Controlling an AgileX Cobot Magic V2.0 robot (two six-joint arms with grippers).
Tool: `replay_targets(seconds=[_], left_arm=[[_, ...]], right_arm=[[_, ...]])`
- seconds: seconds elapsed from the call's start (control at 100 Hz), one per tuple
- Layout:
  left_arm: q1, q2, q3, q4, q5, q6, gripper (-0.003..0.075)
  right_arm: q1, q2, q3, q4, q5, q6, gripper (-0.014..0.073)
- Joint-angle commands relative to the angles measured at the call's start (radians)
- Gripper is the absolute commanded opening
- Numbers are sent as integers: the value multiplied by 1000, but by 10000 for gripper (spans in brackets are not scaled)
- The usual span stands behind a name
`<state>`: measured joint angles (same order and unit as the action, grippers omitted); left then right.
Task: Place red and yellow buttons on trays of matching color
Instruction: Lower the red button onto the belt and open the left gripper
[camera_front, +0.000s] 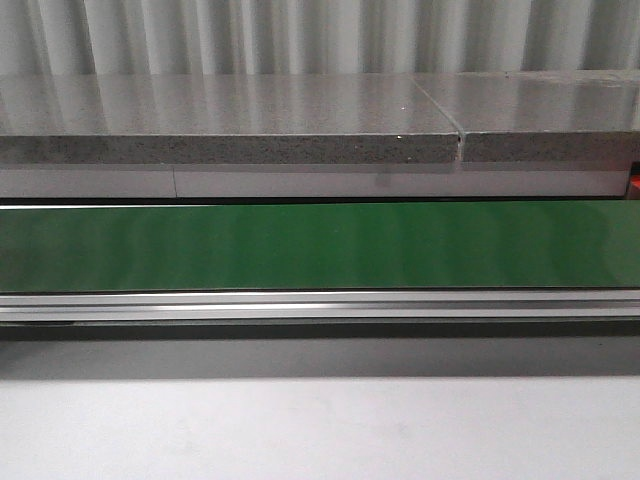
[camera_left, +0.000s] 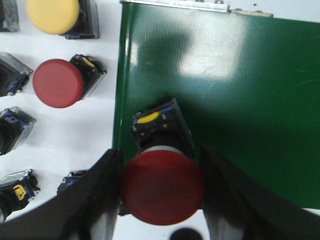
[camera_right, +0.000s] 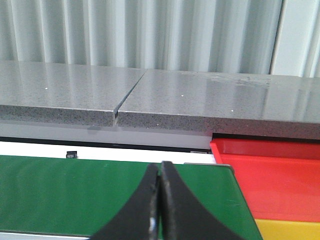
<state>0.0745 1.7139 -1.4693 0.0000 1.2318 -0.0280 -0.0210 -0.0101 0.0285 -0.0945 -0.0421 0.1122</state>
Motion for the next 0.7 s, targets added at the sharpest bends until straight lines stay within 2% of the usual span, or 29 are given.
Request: replay_targets(seconds=[0.0, 0.14, 0.29, 0.36, 0.69], left_arm=[[-13, -21, -33, 5, 14, 3, 242], [-17, -11, -33, 0, 7, 3, 260], [-17, -11, -33, -13, 7, 3, 412], [-17, -11, -33, -13, 5, 3, 460], [-17, -15, -141, -79, 8, 3, 466]], right_arm=[[-2, -15, -5, -7, -77, -5, -57], [-2, -15, -5, -7, -77, -5, -57], [-2, -15, -5, -7, -77, -5, -57], [-2, -15, -5, -7, -77, -5, -57], [-2, -15, -5, -7, -77, -5, -57]])
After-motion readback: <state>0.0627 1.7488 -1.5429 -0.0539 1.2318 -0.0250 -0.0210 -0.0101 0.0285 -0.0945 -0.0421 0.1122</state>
